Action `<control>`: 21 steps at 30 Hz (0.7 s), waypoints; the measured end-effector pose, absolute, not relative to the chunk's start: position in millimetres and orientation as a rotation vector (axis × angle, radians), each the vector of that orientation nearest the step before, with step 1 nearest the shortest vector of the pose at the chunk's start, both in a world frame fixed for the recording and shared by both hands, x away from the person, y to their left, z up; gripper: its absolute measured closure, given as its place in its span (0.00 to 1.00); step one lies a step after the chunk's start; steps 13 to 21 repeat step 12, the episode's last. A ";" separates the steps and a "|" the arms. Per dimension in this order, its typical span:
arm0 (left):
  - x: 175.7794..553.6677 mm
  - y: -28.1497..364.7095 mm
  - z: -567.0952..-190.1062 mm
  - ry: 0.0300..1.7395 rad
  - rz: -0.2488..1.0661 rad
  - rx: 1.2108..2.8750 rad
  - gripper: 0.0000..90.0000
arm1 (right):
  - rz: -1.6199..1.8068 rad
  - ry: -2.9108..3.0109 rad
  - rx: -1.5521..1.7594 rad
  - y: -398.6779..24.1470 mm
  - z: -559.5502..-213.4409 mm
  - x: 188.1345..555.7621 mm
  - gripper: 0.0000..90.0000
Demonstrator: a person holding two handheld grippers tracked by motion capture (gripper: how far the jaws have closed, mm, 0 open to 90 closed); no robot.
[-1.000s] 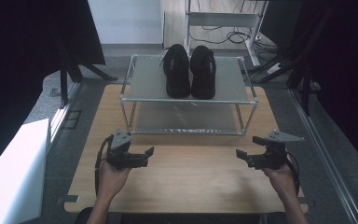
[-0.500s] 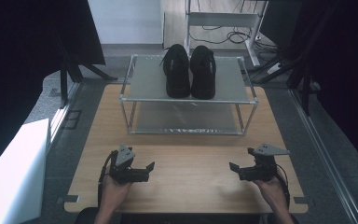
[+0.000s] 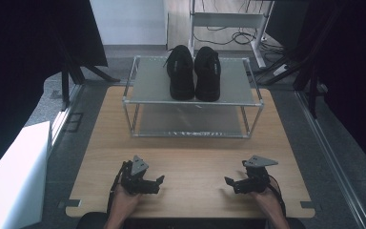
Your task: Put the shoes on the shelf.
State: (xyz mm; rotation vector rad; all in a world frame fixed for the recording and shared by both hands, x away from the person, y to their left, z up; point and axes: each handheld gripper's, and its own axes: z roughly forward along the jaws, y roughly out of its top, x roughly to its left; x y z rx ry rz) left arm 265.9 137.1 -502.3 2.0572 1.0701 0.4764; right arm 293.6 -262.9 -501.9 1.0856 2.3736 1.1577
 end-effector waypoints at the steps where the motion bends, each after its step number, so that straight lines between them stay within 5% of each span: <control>1: 265.9 135.5 -503.7 1.071 0.474 2.066 0.00 | 1.132 2.392 1.077 -260.9 -504.0 293.5 0.00; 21: 267.6 120.2 -514.8 1.052 0.491 2.182 0.00 | 0.983 2.487 1.026 -251.1 -518.3 294.3 0.00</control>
